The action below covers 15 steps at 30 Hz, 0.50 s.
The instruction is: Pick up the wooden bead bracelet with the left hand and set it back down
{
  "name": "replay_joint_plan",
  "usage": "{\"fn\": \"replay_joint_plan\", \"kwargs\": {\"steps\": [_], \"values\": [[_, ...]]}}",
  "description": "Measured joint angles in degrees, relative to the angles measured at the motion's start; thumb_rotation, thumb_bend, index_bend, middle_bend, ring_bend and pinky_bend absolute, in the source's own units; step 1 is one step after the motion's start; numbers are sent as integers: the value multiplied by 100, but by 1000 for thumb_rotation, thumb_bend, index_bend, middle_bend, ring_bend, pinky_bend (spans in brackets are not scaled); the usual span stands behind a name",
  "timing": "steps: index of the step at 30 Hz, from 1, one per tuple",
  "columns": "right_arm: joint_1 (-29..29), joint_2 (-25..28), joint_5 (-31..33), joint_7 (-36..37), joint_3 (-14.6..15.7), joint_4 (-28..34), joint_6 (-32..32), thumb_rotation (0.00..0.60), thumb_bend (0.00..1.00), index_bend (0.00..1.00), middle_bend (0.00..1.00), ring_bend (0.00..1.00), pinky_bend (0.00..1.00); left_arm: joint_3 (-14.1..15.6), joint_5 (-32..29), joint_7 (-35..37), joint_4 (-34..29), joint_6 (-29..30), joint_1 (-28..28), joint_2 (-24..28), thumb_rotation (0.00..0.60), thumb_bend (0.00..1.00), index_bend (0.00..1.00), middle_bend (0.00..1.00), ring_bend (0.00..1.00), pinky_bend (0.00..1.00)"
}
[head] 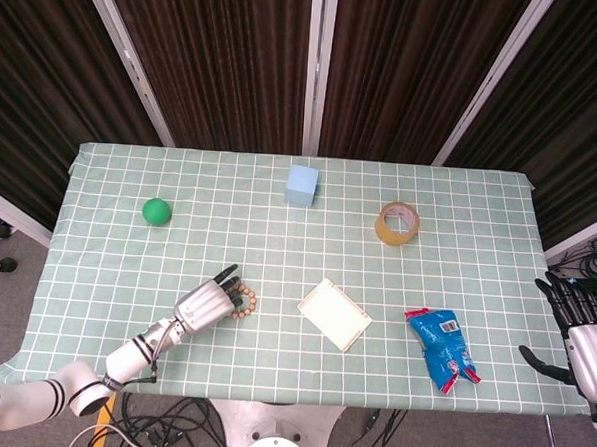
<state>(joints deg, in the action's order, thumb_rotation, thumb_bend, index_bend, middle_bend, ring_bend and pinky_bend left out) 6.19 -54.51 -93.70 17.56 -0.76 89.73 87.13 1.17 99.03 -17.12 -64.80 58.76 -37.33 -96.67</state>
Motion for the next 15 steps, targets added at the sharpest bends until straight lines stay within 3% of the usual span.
{"fn": "replay_joint_plan", "kwargs": {"steps": [5,10,15], "values": [[-23,7,0,7,-2,2,36,600,121,0,0,0,0,89,7,51,154,50,-18,-103,600,265,487,472,197,100],[-45,5,-10,38,-9,-12,82,600,121,0,0,0,0,134,23,224,252,157,-21,-166,600,313,552,534,257,122],[-67,7,-25,44,-17,-16,137,600,109,0,0,0,0,120,-48,724,293,313,18,-177,600,323,569,551,276,130]]}}
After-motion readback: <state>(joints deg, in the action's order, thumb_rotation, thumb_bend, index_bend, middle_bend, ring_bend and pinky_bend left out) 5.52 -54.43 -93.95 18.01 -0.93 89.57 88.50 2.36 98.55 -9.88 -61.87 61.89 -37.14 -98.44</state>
